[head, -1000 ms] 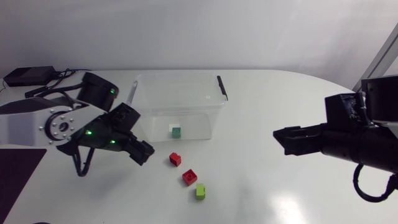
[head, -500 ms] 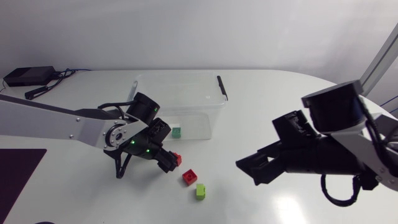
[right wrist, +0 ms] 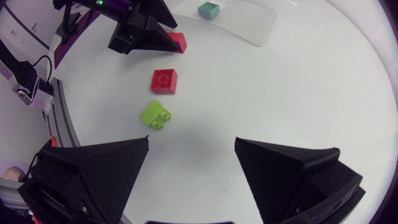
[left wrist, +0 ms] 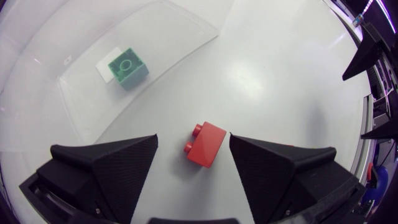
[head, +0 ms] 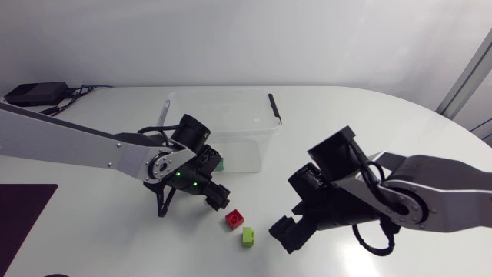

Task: Place the duplo bricks in the container

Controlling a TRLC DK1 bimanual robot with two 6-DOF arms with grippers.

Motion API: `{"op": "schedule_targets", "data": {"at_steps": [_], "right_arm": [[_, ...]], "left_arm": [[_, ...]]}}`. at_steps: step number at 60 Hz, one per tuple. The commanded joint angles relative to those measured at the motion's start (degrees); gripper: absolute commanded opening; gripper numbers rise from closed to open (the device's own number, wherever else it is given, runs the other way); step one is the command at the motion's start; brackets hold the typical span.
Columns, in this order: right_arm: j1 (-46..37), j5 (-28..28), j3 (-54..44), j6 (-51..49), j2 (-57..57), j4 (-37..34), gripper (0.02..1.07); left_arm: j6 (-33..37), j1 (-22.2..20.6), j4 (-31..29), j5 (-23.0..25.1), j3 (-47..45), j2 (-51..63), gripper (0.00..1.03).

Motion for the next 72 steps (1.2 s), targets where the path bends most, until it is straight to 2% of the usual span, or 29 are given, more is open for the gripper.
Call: {"op": "schedule_targets", "data": {"at_steps": [1,6,13,25,28,32,40,59,72], "right_arm": [[1.1,0.1,2.4,-1.3,2.3,0.7,1.02],[2.7,0.2,3.1,-1.5,3.4,0.7,1.02],[4.1,1.1,3.2,-2.4,4.7,0.6,1.02],[4.6,2.0,3.1,-4.0,7.2,1.6,1.02],[5.0,2.1,3.4,-4.5,7.7,1.7,1.01],[5.7,2.2,3.8,-5.4,8.0,2.5,0.96],[5.8,2.2,6.0,-6.9,10.1,2.1,0.96],[8.2,2.5,13.1,-8.0,17.6,-4.8,0.96],[8.9,4.6,17.9,-9.1,23.0,-10.3,0.93]], "left_arm": [[-0.6,-0.9,1.0,-0.1,1.2,2.2,0.75],[-0.4,-1.1,1.2,-0.1,1.4,3.6,0.69],[0.7,-0.8,2.0,1.6,1.0,4.4,0.42],[3.8,-0.9,2.9,3.6,-2.1,1.7,0.26],[4.8,-1.1,3.2,3.8,-3.6,-0.7,0.25],[5.4,-1.3,3.2,4.1,-5.2,-4.6,0.23],[5.7,-0.3,1.8,4.4,-6.5,-11.7,0.24],[7.3,7.7,-7.2,7.0,-2.7,-26.8,0.24],[7.3,14.1,-7.4,8.1,2.7,-28.7,0.24]]}}
